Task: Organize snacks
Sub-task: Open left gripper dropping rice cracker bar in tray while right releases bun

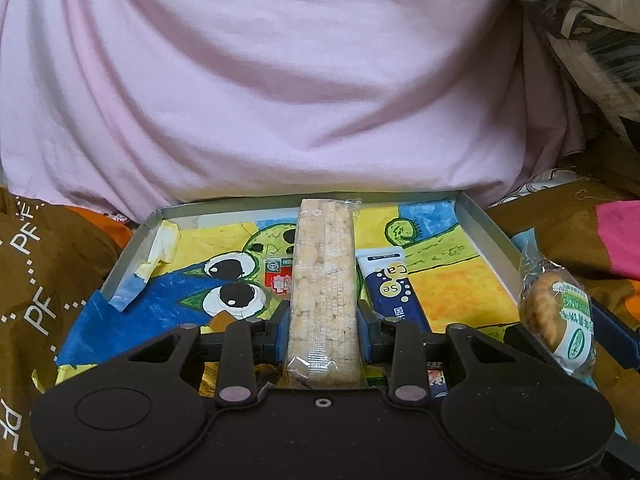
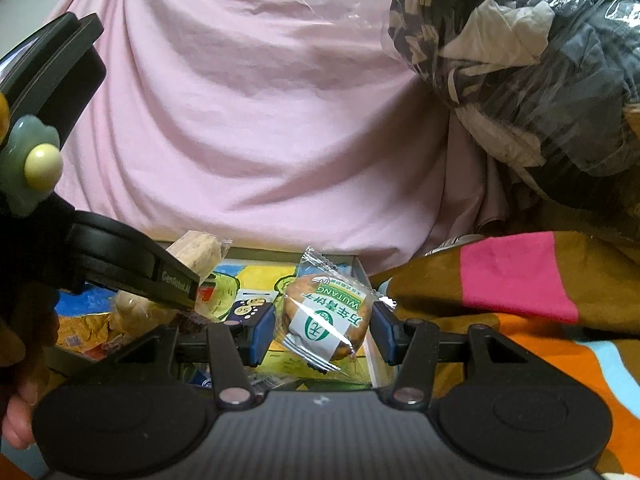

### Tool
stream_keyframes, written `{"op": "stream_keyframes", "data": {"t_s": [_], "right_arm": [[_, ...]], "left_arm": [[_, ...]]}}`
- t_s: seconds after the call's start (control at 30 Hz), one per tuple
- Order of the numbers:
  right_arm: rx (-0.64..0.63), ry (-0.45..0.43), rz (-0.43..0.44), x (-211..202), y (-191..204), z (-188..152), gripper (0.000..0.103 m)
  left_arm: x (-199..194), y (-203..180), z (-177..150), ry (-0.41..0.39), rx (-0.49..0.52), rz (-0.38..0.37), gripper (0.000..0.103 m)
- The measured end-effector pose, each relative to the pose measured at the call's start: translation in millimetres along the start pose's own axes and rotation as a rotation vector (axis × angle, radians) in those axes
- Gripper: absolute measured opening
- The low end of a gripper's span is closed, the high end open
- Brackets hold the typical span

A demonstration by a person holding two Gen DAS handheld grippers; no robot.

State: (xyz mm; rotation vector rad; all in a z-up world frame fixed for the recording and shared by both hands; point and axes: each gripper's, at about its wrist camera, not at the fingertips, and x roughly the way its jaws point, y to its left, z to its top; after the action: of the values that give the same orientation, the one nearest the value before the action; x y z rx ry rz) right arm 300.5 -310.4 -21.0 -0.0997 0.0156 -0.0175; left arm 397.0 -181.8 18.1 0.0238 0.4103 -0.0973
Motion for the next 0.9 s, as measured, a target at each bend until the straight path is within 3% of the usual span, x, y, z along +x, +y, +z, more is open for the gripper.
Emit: {"op": "stream_keyframes", "data": {"t_s": [0.5, 0.8, 0.9], "right_arm": [[0.017, 0.072, 0.02, 10, -1, -5, 0.058], [0.006, 0.079, 0.033, 9, 1, -6, 0.076], [0.011, 0.073, 0.032, 7, 1, -5, 0.082]], "left_arm": [[3, 0, -1, 0.008, -0.016, 0.006, 0.035], [-2, 6, 0, 0.002, -0.077, 0.016, 0.052], [-7, 9, 0, -0.011, -0.097, 0.02, 0.069]]}}
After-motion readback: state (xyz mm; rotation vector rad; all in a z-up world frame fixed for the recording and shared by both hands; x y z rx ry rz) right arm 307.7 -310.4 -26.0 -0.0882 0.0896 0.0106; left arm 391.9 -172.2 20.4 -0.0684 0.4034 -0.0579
